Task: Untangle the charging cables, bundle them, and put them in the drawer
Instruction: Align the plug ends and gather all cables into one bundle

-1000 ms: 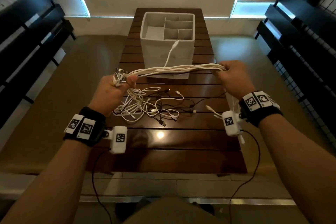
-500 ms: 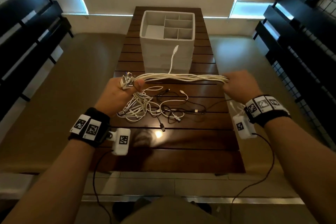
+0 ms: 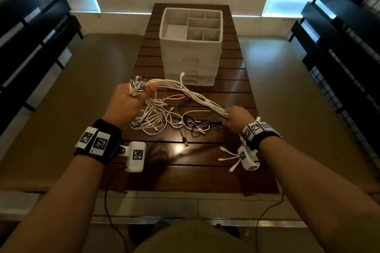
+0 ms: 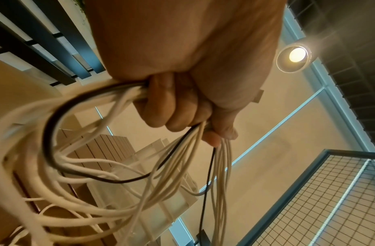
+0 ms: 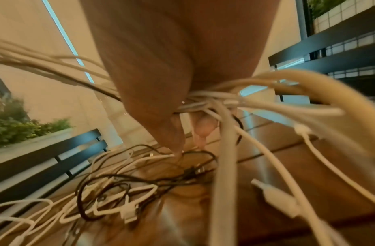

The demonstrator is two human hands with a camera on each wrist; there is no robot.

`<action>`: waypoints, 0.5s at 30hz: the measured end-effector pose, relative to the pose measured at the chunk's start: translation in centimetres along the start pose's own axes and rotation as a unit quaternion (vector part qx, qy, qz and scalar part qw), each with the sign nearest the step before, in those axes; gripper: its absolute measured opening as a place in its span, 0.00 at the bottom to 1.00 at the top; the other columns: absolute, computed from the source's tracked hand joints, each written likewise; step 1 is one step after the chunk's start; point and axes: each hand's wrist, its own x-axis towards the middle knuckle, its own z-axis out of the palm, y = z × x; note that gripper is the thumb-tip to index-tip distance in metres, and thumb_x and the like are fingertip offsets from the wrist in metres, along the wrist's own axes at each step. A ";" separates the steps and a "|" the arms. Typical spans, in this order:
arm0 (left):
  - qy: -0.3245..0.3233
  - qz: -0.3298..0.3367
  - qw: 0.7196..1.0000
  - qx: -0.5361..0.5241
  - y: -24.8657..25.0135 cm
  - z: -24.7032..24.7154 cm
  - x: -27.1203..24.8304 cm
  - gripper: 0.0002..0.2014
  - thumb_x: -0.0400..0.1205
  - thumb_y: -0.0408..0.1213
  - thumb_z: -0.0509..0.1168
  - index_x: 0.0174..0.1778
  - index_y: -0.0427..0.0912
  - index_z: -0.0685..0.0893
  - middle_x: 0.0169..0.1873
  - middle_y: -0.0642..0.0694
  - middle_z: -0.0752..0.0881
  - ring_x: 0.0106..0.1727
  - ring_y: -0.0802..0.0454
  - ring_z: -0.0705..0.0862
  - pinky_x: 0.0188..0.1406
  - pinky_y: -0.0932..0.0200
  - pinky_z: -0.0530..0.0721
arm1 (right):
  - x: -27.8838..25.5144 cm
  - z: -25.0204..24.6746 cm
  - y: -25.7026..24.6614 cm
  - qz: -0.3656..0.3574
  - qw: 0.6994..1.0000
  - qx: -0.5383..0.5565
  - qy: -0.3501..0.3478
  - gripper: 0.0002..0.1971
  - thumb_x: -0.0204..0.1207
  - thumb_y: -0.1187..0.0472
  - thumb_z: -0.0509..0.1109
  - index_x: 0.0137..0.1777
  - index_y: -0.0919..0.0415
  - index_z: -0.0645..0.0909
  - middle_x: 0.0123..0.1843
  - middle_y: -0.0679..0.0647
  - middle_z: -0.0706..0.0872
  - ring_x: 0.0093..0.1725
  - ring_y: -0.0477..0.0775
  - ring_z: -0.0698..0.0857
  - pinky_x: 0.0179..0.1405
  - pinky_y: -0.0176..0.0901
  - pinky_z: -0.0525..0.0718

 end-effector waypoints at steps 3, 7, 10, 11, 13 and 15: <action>-0.024 -0.008 0.999 0.024 0.0 0.7 -0.5 0.19 0.85 0.50 0.71 0.36 0.40 0.91 0.31 0.36 0.89 0.29 0.52 0.79 0.30 0.62 0.75 | 0.7 2.0 -0.5 0.027 0.999 -0.039 -0.021 0.11 0.82 0.61 0.71 0.63 0.59 0.83 0.60 0.61 0.89 0.59 0.67 0.89 0.54 0.53 0.86; -0.026 -0.017 0.999 0.033 -0.2 1.0 -0.8 0.18 0.86 0.49 0.71 0.34 0.43 0.92 0.33 0.40 0.90 0.31 0.53 0.81 0.33 0.60 0.78 | 1.3 2.9 -0.8 0.064 0.996 -0.055 0.019 0.18 0.84 0.63 0.69 0.71 0.61 0.73 0.67 0.64 0.84 0.62 0.71 0.88 0.59 0.62 0.86; -0.023 -0.002 0.998 0.050 0.1 0.7 -0.7 0.17 0.88 0.45 0.71 0.36 0.39 0.92 0.29 0.54 0.89 0.29 0.64 0.81 0.33 0.73 0.75 | 1.4 2.8 -0.6 0.059 0.994 -0.072 0.061 0.17 0.85 0.67 0.64 0.73 0.61 0.72 0.68 0.64 0.78 0.59 0.73 0.88 0.57 0.64 0.86; -0.025 0.003 0.998 0.055 0.1 0.7 -0.7 0.17 0.88 0.45 0.70 0.37 0.38 0.92 0.29 0.53 0.89 0.30 0.64 0.81 0.33 0.72 0.75 | 1.4 3.0 -0.3 0.046 0.994 -0.078 0.060 0.17 0.85 0.67 0.63 0.72 0.60 0.74 0.68 0.63 0.78 0.58 0.73 0.88 0.58 0.64 0.87; -0.043 0.009 0.997 0.067 0.1 0.9 -0.9 0.19 0.88 0.46 0.70 0.37 0.37 0.91 0.31 0.46 0.89 0.31 0.63 0.81 0.36 0.69 0.76 | 1.3 3.6 0.2 0.026 0.996 -0.083 0.035 0.15 0.86 0.65 0.62 0.71 0.57 0.77 0.66 0.63 0.80 0.59 0.72 0.87 0.60 0.63 0.87; -0.060 0.011 0.995 0.077 0.2 1.4 -1.3 0.19 0.88 0.47 0.70 0.37 0.36 0.91 0.31 0.48 0.89 0.32 0.65 0.82 0.37 0.67 0.77 | 1.4 4.4 0.5 0.034 0.996 -0.079 0.026 0.14 0.87 0.65 0.61 0.69 0.59 0.79 0.64 0.64 0.83 0.60 0.71 0.87 0.59 0.61 0.85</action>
